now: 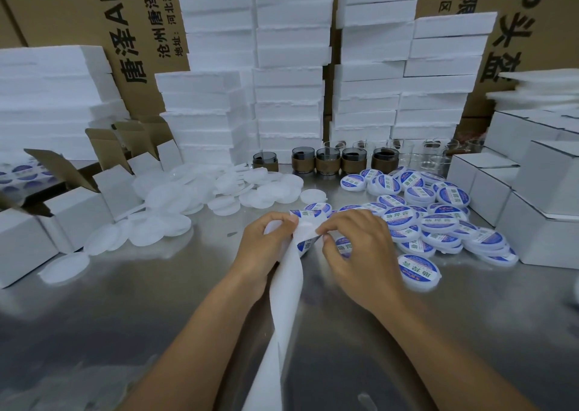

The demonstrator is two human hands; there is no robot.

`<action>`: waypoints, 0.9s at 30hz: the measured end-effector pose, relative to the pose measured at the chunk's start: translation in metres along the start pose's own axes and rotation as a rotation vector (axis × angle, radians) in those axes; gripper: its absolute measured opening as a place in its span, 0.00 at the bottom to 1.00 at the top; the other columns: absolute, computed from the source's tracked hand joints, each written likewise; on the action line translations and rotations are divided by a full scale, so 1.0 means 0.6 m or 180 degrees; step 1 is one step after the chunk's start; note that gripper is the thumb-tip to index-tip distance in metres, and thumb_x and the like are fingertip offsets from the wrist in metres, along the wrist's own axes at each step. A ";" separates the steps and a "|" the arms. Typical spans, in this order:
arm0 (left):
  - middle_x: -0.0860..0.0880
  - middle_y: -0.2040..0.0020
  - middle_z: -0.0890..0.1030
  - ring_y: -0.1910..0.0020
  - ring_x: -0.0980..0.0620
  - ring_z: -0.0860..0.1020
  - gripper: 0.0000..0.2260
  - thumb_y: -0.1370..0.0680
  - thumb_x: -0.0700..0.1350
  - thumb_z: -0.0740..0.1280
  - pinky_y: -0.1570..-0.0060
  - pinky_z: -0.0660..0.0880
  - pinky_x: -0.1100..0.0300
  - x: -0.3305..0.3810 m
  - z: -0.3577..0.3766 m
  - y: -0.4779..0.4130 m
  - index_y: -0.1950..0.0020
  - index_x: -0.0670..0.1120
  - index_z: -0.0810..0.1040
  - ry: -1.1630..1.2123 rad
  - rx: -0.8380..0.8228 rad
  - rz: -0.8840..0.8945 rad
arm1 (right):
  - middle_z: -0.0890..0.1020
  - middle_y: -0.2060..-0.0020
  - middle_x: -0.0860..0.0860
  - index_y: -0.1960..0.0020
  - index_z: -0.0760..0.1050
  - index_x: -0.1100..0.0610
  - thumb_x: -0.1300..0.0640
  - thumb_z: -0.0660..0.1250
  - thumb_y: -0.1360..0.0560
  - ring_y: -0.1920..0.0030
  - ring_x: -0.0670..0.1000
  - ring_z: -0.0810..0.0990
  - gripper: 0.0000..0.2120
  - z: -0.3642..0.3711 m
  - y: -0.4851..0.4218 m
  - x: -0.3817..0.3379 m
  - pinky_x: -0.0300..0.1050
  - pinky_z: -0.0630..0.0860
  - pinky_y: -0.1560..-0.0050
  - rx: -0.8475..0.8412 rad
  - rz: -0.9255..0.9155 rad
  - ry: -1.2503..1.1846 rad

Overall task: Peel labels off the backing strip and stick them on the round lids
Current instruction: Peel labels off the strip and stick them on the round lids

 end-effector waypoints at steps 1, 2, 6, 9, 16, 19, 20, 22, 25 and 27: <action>0.47 0.55 0.82 0.57 0.46 0.79 0.10 0.25 0.45 0.69 0.53 0.76 0.50 -0.001 -0.002 -0.001 0.66 0.54 0.81 -0.0006 0.0029 -0.0017 | 0.81 0.60 0.46 0.59 0.79 0.56 0.61 0.65 0.33 0.55 0.52 0.78 0.05 -0.002 0.000 0.000 0.44 0.66 0.50 0.0041 0.0048 -0.0032; 0.46 0.55 0.82 0.58 0.45 0.78 0.09 0.25 0.45 0.69 0.52 0.76 0.48 -0.001 -0.003 -0.001 0.65 0.53 0.81 -0.0014 0.0050 -0.0028 | 0.80 0.61 0.44 0.60 0.78 0.56 0.61 0.65 0.33 0.55 0.52 0.77 0.05 -0.003 -0.001 0.001 0.44 0.66 0.50 0.0091 0.0116 -0.0091; 0.46 0.61 0.81 0.64 0.47 0.77 0.09 0.25 0.43 0.69 0.57 0.77 0.49 -0.007 -0.006 -0.006 0.65 0.51 0.81 0.0094 0.0089 -0.0074 | 0.75 0.64 0.37 0.62 0.74 0.51 0.65 0.64 0.31 0.56 0.45 0.73 0.09 -0.007 -0.002 0.014 0.43 0.67 0.50 0.0242 0.0713 -0.0649; 0.52 0.68 0.82 0.70 0.56 0.78 0.05 0.24 0.42 0.68 0.70 0.75 0.64 -0.007 -0.007 -0.011 0.60 0.47 0.80 0.0201 0.0098 0.0040 | 0.77 0.64 0.41 0.64 0.72 0.49 0.66 0.63 0.28 0.59 0.39 0.74 0.13 -0.012 -0.001 0.032 0.38 0.71 0.58 0.0458 0.1457 -0.1387; 0.51 0.59 0.83 0.64 0.57 0.83 0.15 0.25 0.60 0.62 0.66 0.79 0.62 0.019 -0.028 -0.020 0.54 0.49 0.76 0.0389 0.0797 0.0601 | 0.78 0.67 0.44 0.62 0.73 0.54 0.66 0.63 0.26 0.64 0.42 0.75 0.10 -0.016 -0.002 0.052 0.28 0.70 0.63 0.0743 0.2256 -0.2383; 0.49 0.58 0.85 0.59 0.53 0.84 0.22 0.23 0.64 0.54 0.60 0.79 0.59 0.026 -0.025 -0.022 0.53 0.48 0.76 0.0842 0.0648 0.0469 | 0.79 0.69 0.46 0.63 0.75 0.54 0.65 0.64 0.26 0.68 0.43 0.77 0.09 -0.003 -0.005 0.043 0.38 0.71 0.61 0.0288 0.2554 -0.3009; 0.49 0.59 0.85 0.60 0.52 0.84 0.24 0.23 0.64 0.52 0.62 0.79 0.60 0.026 -0.018 -0.022 0.52 0.46 0.77 0.1059 0.0469 0.0357 | 0.79 0.70 0.48 0.63 0.75 0.54 0.64 0.64 0.26 0.69 0.44 0.76 0.10 0.001 -0.006 0.036 0.40 0.70 0.62 0.0096 0.2573 -0.3280; 0.47 0.58 0.85 0.63 0.50 0.83 0.28 0.23 0.64 0.49 0.68 0.78 0.61 0.025 0.000 -0.015 0.51 0.44 0.77 0.1261 0.0140 0.0149 | 0.79 0.69 0.51 0.65 0.77 0.52 0.64 0.64 0.26 0.71 0.45 0.73 0.12 0.009 -0.006 0.017 0.38 0.69 0.67 -0.0313 0.2500 -0.3704; 0.42 0.52 0.84 0.59 0.45 0.81 0.31 0.25 0.67 0.48 0.61 0.78 0.57 0.018 0.020 -0.006 0.52 0.45 0.79 0.1040 -0.0148 0.0004 | 0.75 0.70 0.53 0.67 0.76 0.51 0.61 0.65 0.26 0.74 0.45 0.69 0.12 0.015 -0.003 -0.005 0.36 0.65 0.71 -0.0721 0.2261 -0.3689; 0.40 0.53 0.84 0.55 0.45 0.82 0.31 0.25 0.66 0.49 0.50 0.78 0.52 0.016 0.029 -0.001 0.52 0.44 0.80 0.1103 -0.0294 -0.0021 | 0.74 0.74 0.49 0.69 0.76 0.51 0.61 0.65 0.26 0.76 0.45 0.67 0.13 0.016 -0.002 -0.012 0.36 0.62 0.72 -0.0762 0.2184 -0.3558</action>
Point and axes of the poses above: each hand's wrist, its own y-axis away from the middle knuckle, its own z-axis out of the palm, x = y × z, the point moved 5 cm from there along -y, towards the middle knuckle
